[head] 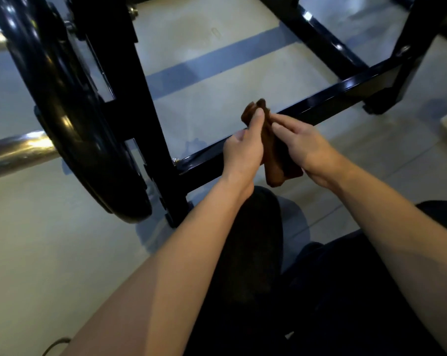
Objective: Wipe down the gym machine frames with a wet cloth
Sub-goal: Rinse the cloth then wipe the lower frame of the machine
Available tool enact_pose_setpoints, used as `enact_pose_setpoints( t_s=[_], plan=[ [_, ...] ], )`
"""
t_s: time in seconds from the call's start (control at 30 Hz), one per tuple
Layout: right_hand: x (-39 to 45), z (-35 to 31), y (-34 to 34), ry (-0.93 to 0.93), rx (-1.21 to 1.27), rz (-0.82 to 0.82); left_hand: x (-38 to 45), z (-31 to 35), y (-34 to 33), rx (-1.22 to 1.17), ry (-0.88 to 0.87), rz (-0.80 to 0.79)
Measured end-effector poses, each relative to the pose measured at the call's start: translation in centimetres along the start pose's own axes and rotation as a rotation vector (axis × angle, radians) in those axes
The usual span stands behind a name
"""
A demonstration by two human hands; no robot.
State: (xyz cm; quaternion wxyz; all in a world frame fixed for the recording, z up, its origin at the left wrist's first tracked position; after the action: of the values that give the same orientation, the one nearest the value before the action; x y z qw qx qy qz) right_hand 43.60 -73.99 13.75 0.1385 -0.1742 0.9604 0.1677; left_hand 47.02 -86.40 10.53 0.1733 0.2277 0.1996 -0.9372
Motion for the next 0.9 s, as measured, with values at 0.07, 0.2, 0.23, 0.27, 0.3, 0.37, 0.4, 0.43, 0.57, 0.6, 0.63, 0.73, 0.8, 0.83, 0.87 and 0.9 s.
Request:
enact_pose_setpoints(
  t_s=[0.07, 0.2, 0.23, 0.27, 0.3, 0.37, 0.4, 0.43, 0.57, 0.6, 0.63, 0.73, 0.8, 0.83, 0.87, 0.9],
  plan=[
    [-0.1, 0.6, 0.1, -0.014, 0.117, 0.006, -0.1, -0.3, -0.4, 0.010, 0.025, -0.021],
    [0.5, 2.7, 0.7, -0.142, 0.164, 0.129, -0.1, 0.0, 0.3, -0.069, 0.076, -0.038],
    [0.6, 3.1, 0.7, -0.184, 0.137, 0.127, -0.1, -0.1, 0.5, -0.080, 0.097, -0.051],
    [0.7, 3.3, 0.6, -0.215, 0.129, 0.109, 0.0, -0.2, 0.7, -0.085, 0.112, -0.060],
    [0.6, 3.3, 0.5, -0.232, 0.137, 0.088, 0.0, -0.4, 0.9, -0.087, 0.122, -0.063],
    [0.5, 3.0, 0.2, -0.242, 0.133, 0.022, 0.2, -0.9, 1.2, -0.076, 0.119, -0.067],
    [0.4, 2.9, -0.1, -0.235, 0.110, -0.009, 0.3, -1.1, 1.3, -0.072, 0.121, -0.072],
    [0.3, 2.8, -0.3, -0.222, 0.091, -0.022, 0.4, -1.3, 1.4, -0.079, 0.123, -0.072],
    [0.8, 2.3, 0.1, -0.087, 0.013, 0.169, 1.2, -2.0, 1.9, -0.030, 0.110, 0.040],
    [1.0, 1.9, 0.5, -0.002, -0.084, 0.241, 1.3, -1.9, 2.1, 0.047, 0.082, 0.079],
    [1.1, 1.4, 0.6, 0.088, -0.192, 0.298, 1.3, -1.5, 2.0, 0.107, 0.053, 0.095],
    [0.5, 0.1, -0.8, 0.280, -0.430, 0.318, 1.0, -1.2, 1.0, 0.088, 0.075, 0.011],
    [0.1, -0.3, -2.3, 0.360, -0.508, 0.236, 0.6, -0.9, 0.8, -0.051, 0.126, -0.080],
    [0.0, -0.6, -2.8, 0.402, -0.529, 0.201, 0.5, -0.9, 0.9, -0.112, 0.140, -0.119],
    [0.0, -0.8, -3.1, 0.434, -0.536, 0.180, 0.4, -0.8, 1.1, -0.150, 0.147, -0.152],
    [0.1, -1.0, -3.1, 0.449, -0.533, 0.169, 0.4, -0.8, 1.3, -0.168, 0.148, -0.173]
  ],
)
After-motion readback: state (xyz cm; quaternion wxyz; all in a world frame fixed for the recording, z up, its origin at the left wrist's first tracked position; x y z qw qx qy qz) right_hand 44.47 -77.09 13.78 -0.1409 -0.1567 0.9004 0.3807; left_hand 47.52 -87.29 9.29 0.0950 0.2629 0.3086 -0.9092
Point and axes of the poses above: each hand's wrist, its own x-axis towards the middle knuckle, its own y-axis out of the back of the hand, z = x × y, the point moved 6 cm from there along x, towards the middle knuckle, and after that the axes turned 5 degrees about -x, right-handed, at the moved point
